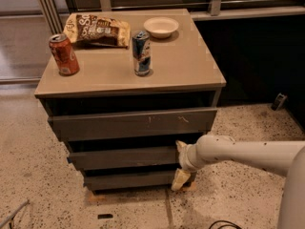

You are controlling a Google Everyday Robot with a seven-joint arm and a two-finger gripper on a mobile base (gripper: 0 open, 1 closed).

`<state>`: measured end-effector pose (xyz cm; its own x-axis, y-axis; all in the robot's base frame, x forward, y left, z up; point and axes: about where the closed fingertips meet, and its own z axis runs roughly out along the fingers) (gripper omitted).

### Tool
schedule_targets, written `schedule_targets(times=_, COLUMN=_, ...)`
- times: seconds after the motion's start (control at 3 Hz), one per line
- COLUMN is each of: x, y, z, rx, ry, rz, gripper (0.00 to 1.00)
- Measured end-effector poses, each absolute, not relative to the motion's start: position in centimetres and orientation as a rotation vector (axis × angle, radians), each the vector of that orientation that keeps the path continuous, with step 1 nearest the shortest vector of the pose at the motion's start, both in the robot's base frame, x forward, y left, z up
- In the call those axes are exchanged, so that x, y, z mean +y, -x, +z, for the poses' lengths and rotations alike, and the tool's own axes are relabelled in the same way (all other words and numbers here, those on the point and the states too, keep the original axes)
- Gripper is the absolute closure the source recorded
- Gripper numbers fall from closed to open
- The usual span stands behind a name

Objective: Open middle drawer

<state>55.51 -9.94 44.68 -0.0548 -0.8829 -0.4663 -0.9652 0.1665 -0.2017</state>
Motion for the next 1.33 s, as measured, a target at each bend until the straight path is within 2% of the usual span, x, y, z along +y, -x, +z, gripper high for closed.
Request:
schedule_targets(times=0.67, x=-9.6, y=-59.3, z=41.4, rx=2.03, ry=1.809, rz=0.284, gripper=0.0)
schedule_targets(times=1.33, x=-9.5, y=-59.8, z=39.7, rx=2.085, ry=1.811, rz=0.354, gripper=0.0)
